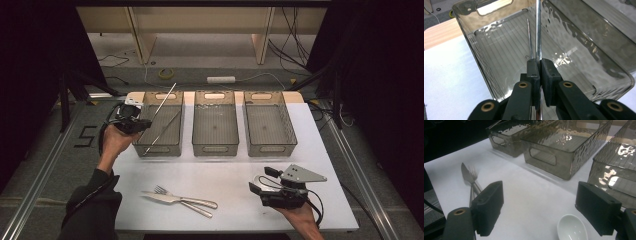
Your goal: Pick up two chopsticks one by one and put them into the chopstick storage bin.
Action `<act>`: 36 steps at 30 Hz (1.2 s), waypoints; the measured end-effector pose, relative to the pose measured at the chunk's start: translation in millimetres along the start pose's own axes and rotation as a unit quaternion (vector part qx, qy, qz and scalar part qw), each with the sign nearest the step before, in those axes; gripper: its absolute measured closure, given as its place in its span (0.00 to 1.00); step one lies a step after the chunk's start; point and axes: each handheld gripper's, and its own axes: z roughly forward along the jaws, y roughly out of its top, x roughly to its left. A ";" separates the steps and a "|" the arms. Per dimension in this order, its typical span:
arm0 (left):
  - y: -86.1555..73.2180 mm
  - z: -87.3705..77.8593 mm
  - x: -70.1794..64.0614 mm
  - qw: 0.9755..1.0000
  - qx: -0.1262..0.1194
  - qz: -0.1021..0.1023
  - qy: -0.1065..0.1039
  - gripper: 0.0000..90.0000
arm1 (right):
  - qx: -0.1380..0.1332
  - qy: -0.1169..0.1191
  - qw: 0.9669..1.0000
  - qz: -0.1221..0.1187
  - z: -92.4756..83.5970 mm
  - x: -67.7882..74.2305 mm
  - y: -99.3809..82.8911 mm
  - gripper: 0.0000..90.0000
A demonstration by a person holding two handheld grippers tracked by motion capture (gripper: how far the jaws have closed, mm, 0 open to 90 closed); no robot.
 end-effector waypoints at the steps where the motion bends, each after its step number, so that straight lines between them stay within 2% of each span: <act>1: -0.5 0.6 0.5 1.000 0.003 0.001 0.001 0.94 | 0.000 0.000 1.000 0.000 -0.1 0.0 0.0 0.26; 12: -5.3 8.8 2.3 1.000 0.022 -0.008 0.006 0.94 | 0.001 0.000 1.000 -0.001 -0.5 0.0 0.1 0.26; 26: -11.8 20.5 5.9 0.998 0.046 -0.032 0.010 0.92 | -0.001 0.000 1.000 -0.001 -0.2 0.2 0.1 0.26; 28: -12.1 21.7 6.2 0.998 0.046 -0.038 0.009 0.79 | 0.000 -0.001 1.000 -0.001 -0.5 0.2 0.1 0.26; 29: -11.5 21.4 5.8 0.998 0.046 -0.037 0.014 0.76 | -0.001 -0.001 1.000 -0.001 -0.6 0.1 0.2 0.26; 31: -11.0 20.9 5.0 0.998 0.045 -0.036 0.012 0.74 | 0.000 -0.001 1.000 -0.001 -0.6 0.1 0.2 0.26; 32: -10.2 20.8 4.2 0.998 0.045 -0.036 0.012 0.71 | 0.000 -0.001 1.000 -0.001 -0.6 0.1 0.2 0.26; 33: -9.6 20.6 3.5 0.998 0.047 -0.036 0.014 0.64 | -0.001 -0.001 1.000 -0.002 -0.5 0.1 0.3 0.26; 36: -6.7 19.2 -1.6 0.998 0.048 -0.034 0.009 0.59 | -0.001 -0.001 1.000 -0.001 -0.8 0.3 0.3 0.26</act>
